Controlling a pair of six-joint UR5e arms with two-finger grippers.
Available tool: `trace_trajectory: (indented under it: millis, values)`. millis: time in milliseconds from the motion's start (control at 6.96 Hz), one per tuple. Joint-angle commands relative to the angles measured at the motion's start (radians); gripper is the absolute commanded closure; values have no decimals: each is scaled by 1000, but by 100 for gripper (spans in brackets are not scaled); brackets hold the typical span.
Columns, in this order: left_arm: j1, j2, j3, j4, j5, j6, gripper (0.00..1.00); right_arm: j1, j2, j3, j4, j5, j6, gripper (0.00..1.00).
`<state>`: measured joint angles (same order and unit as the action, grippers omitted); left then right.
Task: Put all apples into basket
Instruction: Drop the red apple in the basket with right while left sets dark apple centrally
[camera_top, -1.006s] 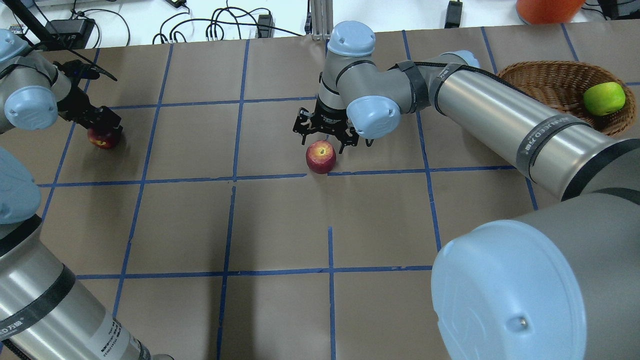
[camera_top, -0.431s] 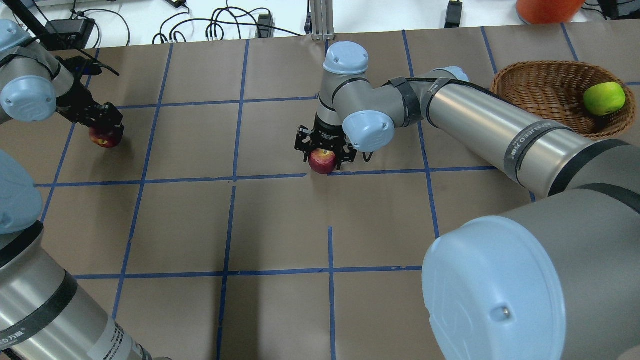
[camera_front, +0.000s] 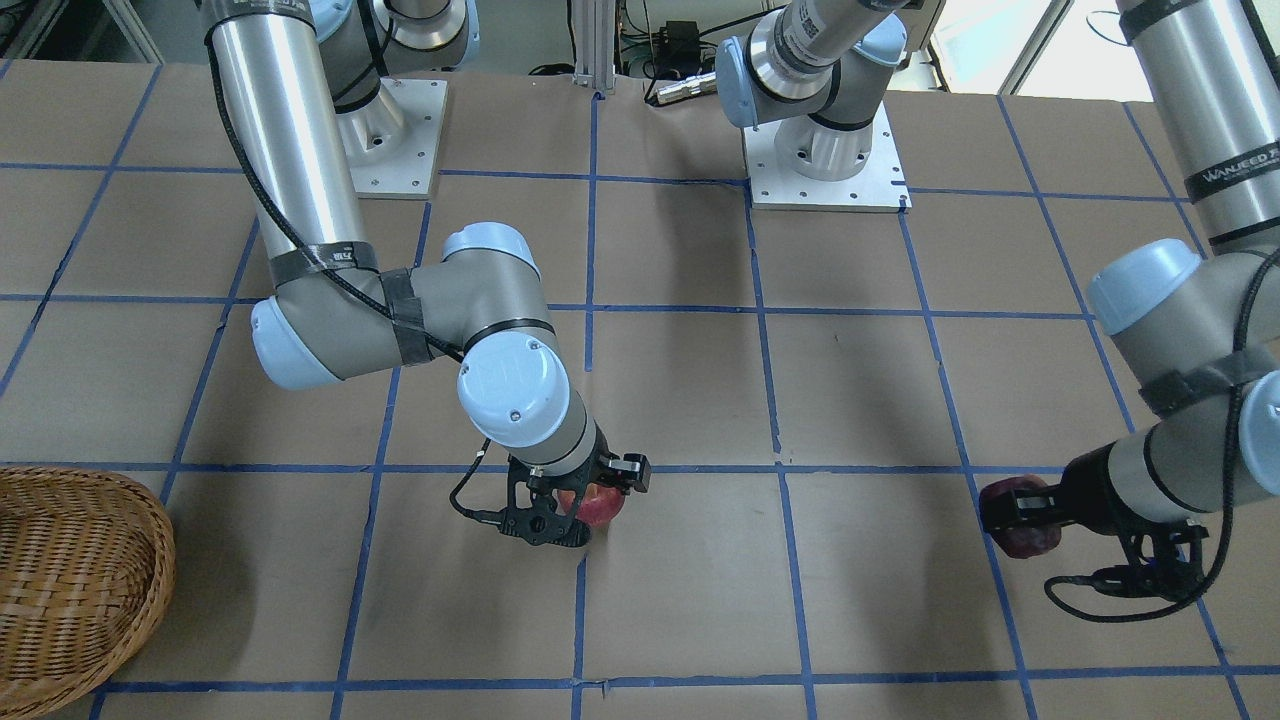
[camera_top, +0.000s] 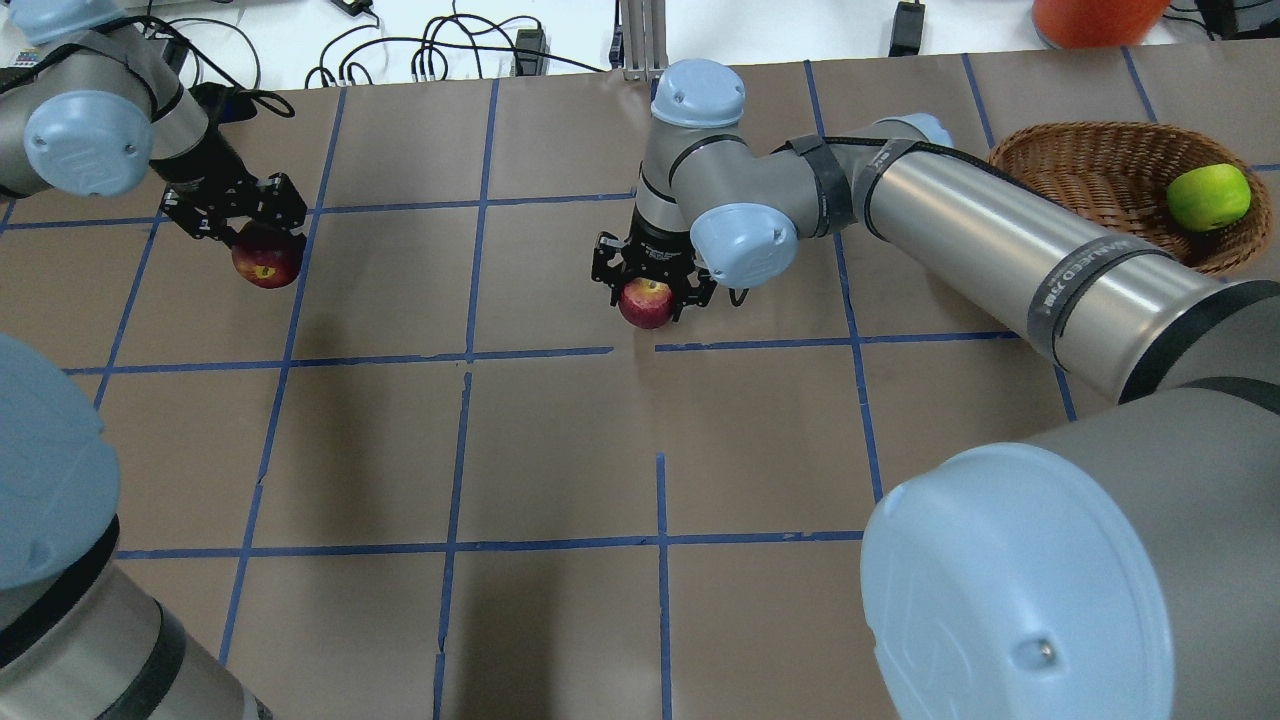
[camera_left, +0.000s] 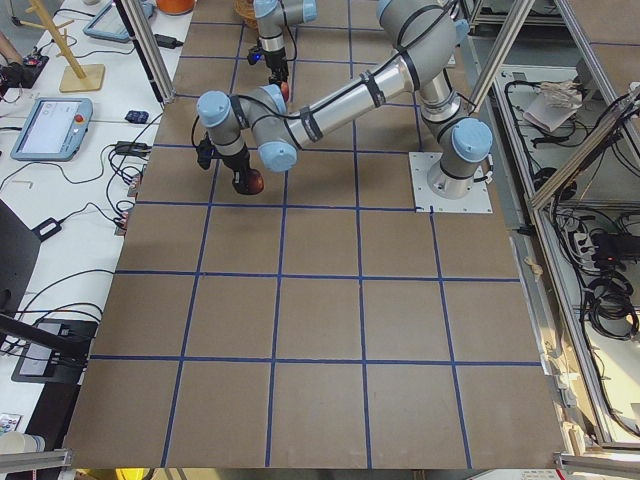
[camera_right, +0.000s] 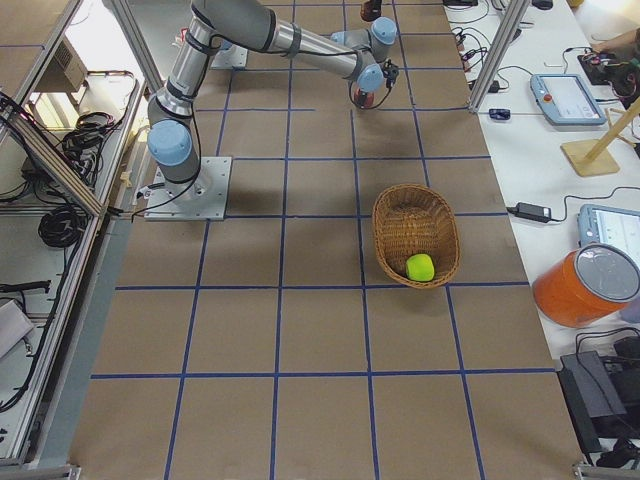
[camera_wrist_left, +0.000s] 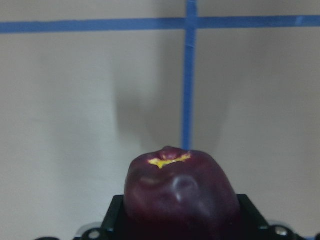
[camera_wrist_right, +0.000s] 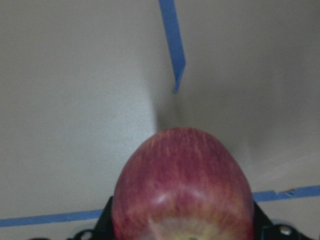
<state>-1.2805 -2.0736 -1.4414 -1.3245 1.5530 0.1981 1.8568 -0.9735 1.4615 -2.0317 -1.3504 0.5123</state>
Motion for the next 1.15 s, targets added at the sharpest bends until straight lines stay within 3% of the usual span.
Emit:
trace_trajectory:
  millis: [0, 144, 287, 431, 862, 1006]
  values:
    - [-170, 70, -81, -13, -8, -290, 33, -116, -85, -74, 146, -94, -39, 100]
    - [-260, 60, -89, 2, -13, -529, 33, -193, -118, -82, 160, -148, -175, 100]
    - [-377, 43, -100, 55, -11, -696, 33, -285, -132, -72, 163, -256, -252, 100]
    - [-483, 29, -120, 144, -13, -835, 33, -370, -139, -87, 175, -282, -294, 100]
    - [-681, -34, -207, 377, -21, -1017, 33, -621, -131, -75, 151, -280, -718, 100]
    - [-681, -46, -218, 396, -24, -1019, 22, -666, -70, -82, 99, -283, -807, 100]
